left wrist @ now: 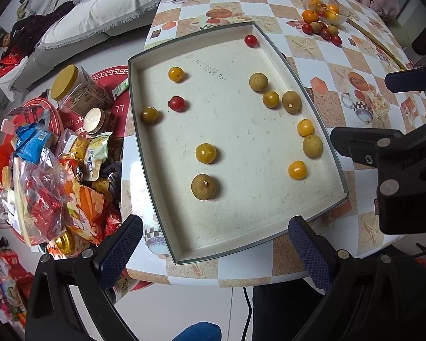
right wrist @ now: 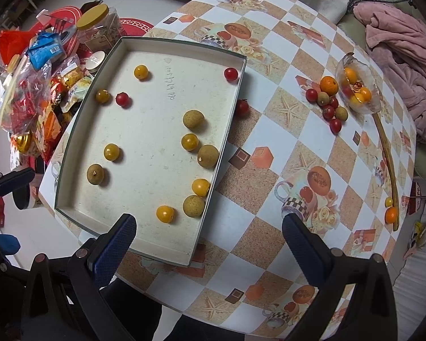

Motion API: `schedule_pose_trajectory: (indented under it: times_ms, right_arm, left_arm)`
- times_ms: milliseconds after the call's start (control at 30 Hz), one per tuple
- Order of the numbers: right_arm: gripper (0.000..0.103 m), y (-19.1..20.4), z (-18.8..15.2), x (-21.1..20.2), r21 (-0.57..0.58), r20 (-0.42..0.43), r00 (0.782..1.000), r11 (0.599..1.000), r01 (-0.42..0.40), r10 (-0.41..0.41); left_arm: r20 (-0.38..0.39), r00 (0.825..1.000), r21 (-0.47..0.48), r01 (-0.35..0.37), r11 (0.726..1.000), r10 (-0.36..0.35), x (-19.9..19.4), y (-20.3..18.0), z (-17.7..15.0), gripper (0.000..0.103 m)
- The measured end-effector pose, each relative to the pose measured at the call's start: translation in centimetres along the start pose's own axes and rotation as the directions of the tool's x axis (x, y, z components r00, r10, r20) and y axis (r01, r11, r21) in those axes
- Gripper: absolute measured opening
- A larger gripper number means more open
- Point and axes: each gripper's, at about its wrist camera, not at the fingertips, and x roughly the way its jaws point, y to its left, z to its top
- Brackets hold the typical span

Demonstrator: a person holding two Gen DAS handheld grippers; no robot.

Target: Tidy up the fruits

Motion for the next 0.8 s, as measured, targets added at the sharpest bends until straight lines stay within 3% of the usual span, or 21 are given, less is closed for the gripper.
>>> schedule_pose_trajectory:
  times_ms: [800]
  right_arm:
    - [0.103, 0.29, 0.28, 0.11, 0.014, 0.000, 1.000, 1.000, 0.006, -0.006]
  left_arm:
    - [0.002, 1.000, 0.022, 0.003, 1.000, -0.003, 0.18, -0.02, 0.31, 0.103]
